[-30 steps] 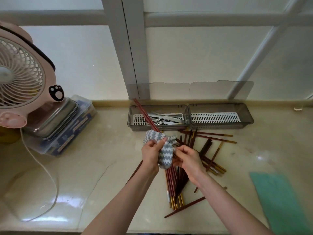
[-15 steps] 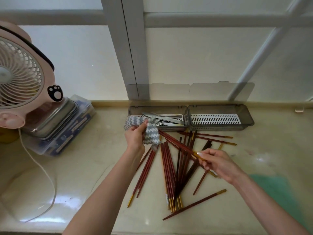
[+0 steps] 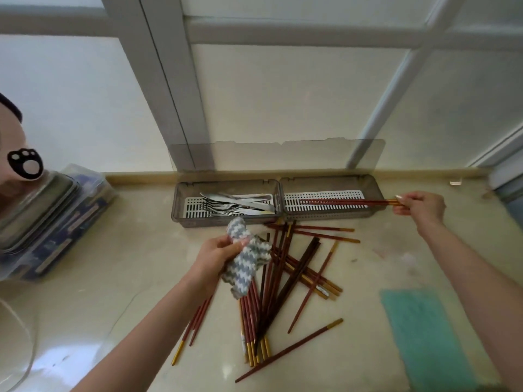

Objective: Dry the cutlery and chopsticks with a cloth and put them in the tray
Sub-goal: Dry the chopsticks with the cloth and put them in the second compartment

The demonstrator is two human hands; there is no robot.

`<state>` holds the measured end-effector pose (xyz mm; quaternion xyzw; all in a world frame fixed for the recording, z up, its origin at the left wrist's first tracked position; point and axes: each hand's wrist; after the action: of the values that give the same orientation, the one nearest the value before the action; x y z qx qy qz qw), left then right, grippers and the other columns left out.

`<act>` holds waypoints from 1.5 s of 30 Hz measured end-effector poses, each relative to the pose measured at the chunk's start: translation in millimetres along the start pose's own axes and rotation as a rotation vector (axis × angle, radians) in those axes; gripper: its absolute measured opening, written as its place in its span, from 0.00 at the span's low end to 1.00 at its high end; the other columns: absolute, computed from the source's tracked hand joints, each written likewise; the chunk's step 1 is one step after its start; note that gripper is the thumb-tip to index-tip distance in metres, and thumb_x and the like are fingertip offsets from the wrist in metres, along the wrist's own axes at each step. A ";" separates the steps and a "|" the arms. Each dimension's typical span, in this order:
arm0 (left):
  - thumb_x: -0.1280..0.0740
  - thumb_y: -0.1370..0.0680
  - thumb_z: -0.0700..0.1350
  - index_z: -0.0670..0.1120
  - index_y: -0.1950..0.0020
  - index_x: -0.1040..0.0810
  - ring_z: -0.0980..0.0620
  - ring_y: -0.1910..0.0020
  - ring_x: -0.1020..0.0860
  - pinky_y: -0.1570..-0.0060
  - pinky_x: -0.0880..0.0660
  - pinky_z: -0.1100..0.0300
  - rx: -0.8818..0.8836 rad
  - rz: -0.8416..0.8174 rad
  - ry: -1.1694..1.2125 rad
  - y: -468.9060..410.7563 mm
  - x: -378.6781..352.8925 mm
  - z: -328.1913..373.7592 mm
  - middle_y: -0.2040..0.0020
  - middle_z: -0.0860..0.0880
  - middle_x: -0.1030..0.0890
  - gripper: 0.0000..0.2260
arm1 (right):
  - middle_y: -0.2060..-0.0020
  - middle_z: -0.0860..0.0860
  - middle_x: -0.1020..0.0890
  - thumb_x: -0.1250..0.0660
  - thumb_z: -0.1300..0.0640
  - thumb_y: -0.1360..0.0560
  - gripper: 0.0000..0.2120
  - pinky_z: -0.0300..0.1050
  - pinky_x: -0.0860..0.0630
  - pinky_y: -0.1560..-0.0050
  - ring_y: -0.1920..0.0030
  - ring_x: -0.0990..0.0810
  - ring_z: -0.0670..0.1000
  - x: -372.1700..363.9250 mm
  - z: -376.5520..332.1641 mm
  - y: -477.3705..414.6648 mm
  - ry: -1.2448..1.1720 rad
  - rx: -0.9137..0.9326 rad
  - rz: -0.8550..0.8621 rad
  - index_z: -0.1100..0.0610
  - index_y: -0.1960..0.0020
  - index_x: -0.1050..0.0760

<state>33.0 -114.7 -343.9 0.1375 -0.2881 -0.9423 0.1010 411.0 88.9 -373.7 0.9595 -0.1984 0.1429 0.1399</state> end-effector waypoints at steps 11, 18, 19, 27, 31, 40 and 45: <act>0.37 0.22 0.41 0.41 0.50 0.21 0.52 0.68 0.18 0.70 0.22 0.62 0.023 0.041 0.029 7.6 -7.1 4.7 0.63 0.45 0.16 0.07 | 0.41 0.62 0.22 0.33 0.63 0.25 0.17 0.46 0.21 0.46 0.52 0.17 0.51 -68.5 10.7 -30.2 0.581 0.268 -0.096 0.61 0.36 0.25; 0.37 0.22 0.40 0.41 0.52 0.22 0.49 0.69 0.19 0.67 0.22 0.57 0.064 0.175 -0.025 12.1 9.9 -2.9 0.66 0.44 0.17 0.05 | 0.41 0.55 0.23 0.35 0.64 0.25 0.14 0.50 0.27 0.42 0.40 0.26 0.56 -81.3 22.4 42.8 0.741 0.697 -0.160 0.57 0.41 0.21; 0.36 0.23 0.40 0.41 0.52 0.22 0.49 0.69 0.19 0.68 0.22 0.58 0.066 0.196 -0.041 13.1 12.4 -3.7 0.65 0.43 0.17 0.04 | 0.45 0.54 0.22 0.35 0.65 0.26 0.13 0.47 0.27 0.45 0.43 0.25 0.54 -86.5 24.4 54.7 0.708 0.752 -0.190 0.57 0.43 0.20; 0.36 0.23 0.40 0.38 0.46 0.24 0.48 0.68 0.19 0.68 0.22 0.59 0.083 0.179 -0.041 16.3 19.3 -5.0 0.62 0.41 0.17 0.08 | 0.64 0.49 0.21 0.32 0.69 0.32 0.09 0.41 0.32 0.61 0.60 0.24 0.51 -92.7 47.6 92.8 0.614 0.803 -0.126 0.55 0.62 0.22; 0.37 0.22 0.40 0.37 0.45 0.24 0.49 0.68 0.19 0.68 0.22 0.60 0.099 0.149 -0.022 18.3 17.6 -5.6 0.61 0.41 0.18 0.09 | 0.49 0.50 0.21 0.34 0.68 0.36 0.21 0.47 0.30 0.50 0.47 0.27 0.55 -76.3 81.4 85.9 0.967 0.660 -0.249 0.52 0.47 0.21; 0.37 0.22 0.41 0.37 0.45 0.24 0.50 0.68 0.20 0.70 0.22 0.61 0.133 0.124 -0.001 16.1 12.3 -9.0 0.61 0.41 0.19 0.10 | 0.49 0.54 0.20 0.27 0.64 0.33 0.15 0.48 0.31 0.46 0.48 0.28 0.58 -56.6 90.1 46.6 1.060 0.501 -0.315 0.54 0.48 0.22; 0.41 0.21 0.42 0.36 0.45 0.23 0.43 0.55 0.21 0.55 0.25 0.52 0.271 0.034 0.186 15.6 7.8 -6.5 0.54 0.39 0.18 0.13 | 0.51 0.56 0.21 0.29 0.61 0.29 0.06 0.48 0.32 0.46 0.47 0.28 0.59 -55.0 90.3 40.4 1.119 0.475 -0.359 0.57 0.52 0.20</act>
<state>29.4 -132.9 -341.7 0.2317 -0.4042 -0.8761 0.1237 365.4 42.7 -466.4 0.7627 0.1062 0.6374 0.0277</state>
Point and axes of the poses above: each hand's wrist, its own y-axis away from the middle knuckle, its own x-axis out of the back of the hand, z = x × y
